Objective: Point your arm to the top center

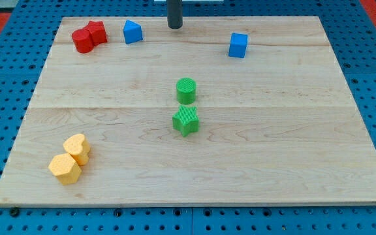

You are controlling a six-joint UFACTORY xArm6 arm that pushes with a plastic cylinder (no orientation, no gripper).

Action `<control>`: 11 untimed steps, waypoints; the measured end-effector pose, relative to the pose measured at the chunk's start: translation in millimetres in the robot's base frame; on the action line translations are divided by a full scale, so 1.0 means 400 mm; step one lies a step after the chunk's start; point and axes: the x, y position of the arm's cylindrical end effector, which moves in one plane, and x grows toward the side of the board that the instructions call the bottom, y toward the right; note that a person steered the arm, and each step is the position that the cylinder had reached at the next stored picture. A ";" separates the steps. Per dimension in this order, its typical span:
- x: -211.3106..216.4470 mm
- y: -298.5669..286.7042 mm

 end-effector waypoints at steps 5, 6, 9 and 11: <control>-0.033 0.000; -0.040 0.000; -0.042 0.000; -0.042 0.001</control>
